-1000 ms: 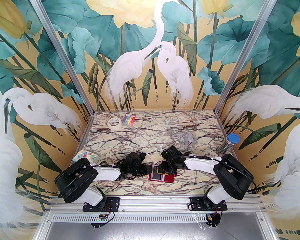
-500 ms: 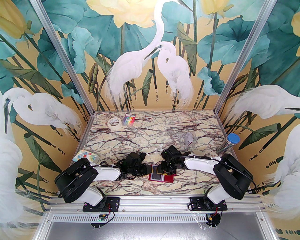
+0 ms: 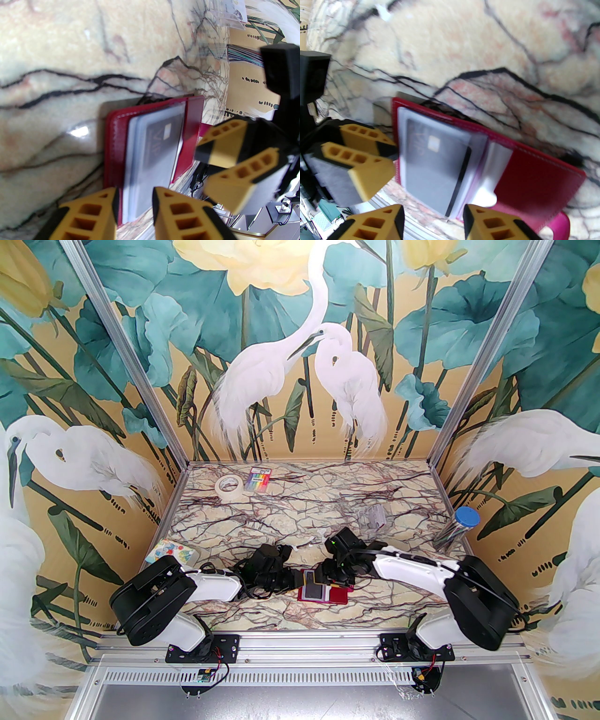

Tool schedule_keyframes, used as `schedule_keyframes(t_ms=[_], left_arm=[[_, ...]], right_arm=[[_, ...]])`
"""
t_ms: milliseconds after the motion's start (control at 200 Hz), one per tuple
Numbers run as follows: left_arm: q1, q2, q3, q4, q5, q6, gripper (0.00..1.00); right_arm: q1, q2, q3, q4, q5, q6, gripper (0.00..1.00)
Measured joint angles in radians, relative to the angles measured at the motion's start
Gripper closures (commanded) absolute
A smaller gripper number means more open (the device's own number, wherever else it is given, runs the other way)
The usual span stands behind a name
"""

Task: Put the credit cards into the card holder

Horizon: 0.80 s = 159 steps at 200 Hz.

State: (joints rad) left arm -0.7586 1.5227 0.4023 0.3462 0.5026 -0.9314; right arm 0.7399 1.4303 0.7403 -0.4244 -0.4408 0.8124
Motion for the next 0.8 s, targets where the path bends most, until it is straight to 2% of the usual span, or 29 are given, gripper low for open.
schedule_keyframes(t_ms=[210,465,795], left_arm=[[0.000,0.011,0.000,0.014,0.003,-0.001,0.70],[0.001,0.044,-0.001,0.082,0.027,-0.005,0.70],[0.001,0.055,-0.033,0.170,0.027,-0.026,0.69]], right_arm=[[0.000,-0.074,-0.010,-0.005,0.074,0.022,0.53],[0.001,-0.205,-0.110,0.017,0.181,0.079,0.55],[0.067,-0.299,-0.161,0.048,0.241,0.140,0.60]])
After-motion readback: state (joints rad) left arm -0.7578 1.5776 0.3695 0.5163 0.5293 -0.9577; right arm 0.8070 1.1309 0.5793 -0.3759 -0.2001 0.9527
